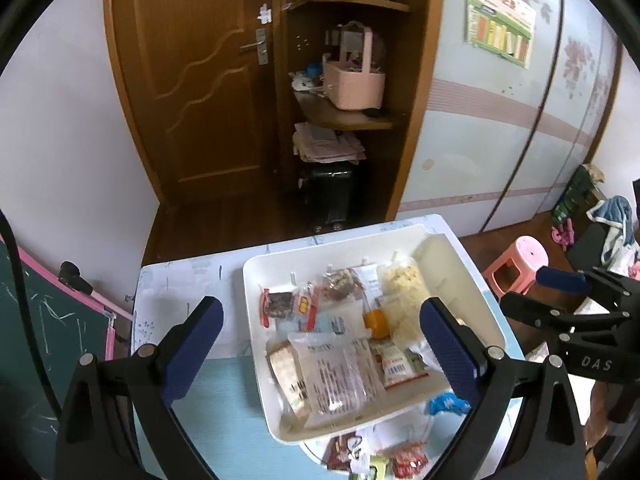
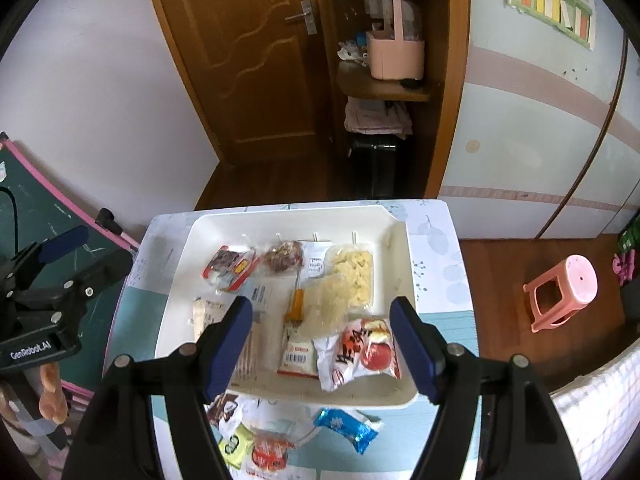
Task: Organize snacks
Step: 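Withdraw both tools from the basket toward the remaining packets, then grasp the red-orange packet with right tool while left tool grasps the green-yellow packet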
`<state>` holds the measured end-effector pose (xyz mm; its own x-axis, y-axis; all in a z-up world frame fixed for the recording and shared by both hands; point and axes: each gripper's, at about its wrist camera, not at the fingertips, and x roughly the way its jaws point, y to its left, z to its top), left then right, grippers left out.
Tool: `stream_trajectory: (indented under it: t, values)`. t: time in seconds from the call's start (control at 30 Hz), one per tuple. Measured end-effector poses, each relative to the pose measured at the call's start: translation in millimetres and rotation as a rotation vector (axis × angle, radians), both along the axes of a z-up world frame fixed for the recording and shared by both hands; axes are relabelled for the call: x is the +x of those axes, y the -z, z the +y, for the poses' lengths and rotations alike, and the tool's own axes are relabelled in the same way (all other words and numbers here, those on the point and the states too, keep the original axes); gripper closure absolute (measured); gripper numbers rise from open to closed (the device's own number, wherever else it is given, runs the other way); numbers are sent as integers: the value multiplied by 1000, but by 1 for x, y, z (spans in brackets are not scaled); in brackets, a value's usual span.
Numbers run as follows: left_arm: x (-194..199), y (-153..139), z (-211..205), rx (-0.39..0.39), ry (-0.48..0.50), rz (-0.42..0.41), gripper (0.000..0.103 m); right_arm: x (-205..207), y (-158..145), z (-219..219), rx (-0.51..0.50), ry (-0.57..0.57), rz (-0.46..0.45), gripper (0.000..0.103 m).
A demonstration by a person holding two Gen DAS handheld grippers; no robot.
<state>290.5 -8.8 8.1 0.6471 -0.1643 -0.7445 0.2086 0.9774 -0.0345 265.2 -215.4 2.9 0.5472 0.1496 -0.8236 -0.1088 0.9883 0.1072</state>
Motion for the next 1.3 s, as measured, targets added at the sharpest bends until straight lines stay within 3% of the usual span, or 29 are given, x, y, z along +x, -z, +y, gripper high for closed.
stream_trajectory:
  t: [0.33, 0.5, 0.67, 0.8, 0.9, 1.0, 1.13, 1.3]
  values:
    - [-77, -27, -11, 16, 90, -68, 5, -68, -18, -8, -4, -44, -54, 31]
    - [-110, -23, -11, -2, 105, -63, 5, -101, -15, -3, -11, -78, -75, 31]
    - [-140, -10, -6, 29, 80, -123, 5, -132, -1, 4, -9, -99, -103, 31]
    - [-156, 21, 4, 44, 39, -129, 5, -150, 28, 4, 47, -85, -72, 31]
    - [-166, 62, 11, 44, 1, -99, 5, -158, 58, 5, 76, -63, -44, 31]
    - [-168, 104, 15, 33, -33, -23, 5, -160, 93, 9, 99, -33, 15, 31]
    - [-163, 163, 22, -41, -64, 113, 5, -162, 134, 15, 111, -12, 94, 31]
    - [-164, 203, 14, -32, -58, 182, 5, -158, 165, 24, 121, -6, 149, 31]
